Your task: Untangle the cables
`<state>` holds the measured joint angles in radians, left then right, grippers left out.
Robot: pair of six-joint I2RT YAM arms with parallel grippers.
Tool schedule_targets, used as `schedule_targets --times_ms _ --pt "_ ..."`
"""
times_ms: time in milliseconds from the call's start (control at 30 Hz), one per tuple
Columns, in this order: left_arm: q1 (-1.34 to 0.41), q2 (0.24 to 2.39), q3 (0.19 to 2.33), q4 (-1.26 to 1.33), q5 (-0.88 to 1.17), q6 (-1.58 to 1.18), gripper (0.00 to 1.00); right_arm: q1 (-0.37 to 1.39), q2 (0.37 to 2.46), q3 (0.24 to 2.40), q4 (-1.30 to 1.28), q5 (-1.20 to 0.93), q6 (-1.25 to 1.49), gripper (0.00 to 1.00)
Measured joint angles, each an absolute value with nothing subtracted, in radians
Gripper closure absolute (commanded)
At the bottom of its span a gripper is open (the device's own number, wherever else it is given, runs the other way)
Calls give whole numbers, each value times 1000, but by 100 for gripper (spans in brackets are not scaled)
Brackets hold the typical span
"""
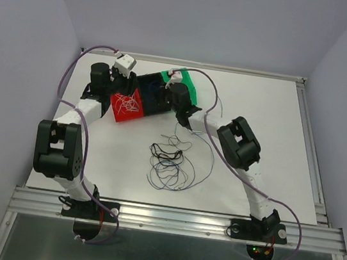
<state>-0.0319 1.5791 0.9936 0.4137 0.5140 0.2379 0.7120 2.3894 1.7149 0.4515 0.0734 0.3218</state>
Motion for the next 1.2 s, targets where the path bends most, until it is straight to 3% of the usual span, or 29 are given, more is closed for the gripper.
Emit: schedule_targets --times_ms 333,400,600,733,867,1200 --pt "-33 1579 994 414 496 245 48 751 2323 1754 344 163 231 49" --pt "-34 1579 994 414 493 246 48 756 2280 1733 341 175 218 39" --pt "-54 1579 993 413 476 263 44 761 2086 1596 342 208 180 33" --pt "-77 1575 991 409 480 282 42 761 1902 1438 314 237 180 32" --pt "-122 1556 975 398 487 316 41 761 1713 1230 249 267 195 24" --pt "-191 1480 916 391 546 387 39 760 1360 762 50 307 262 17"
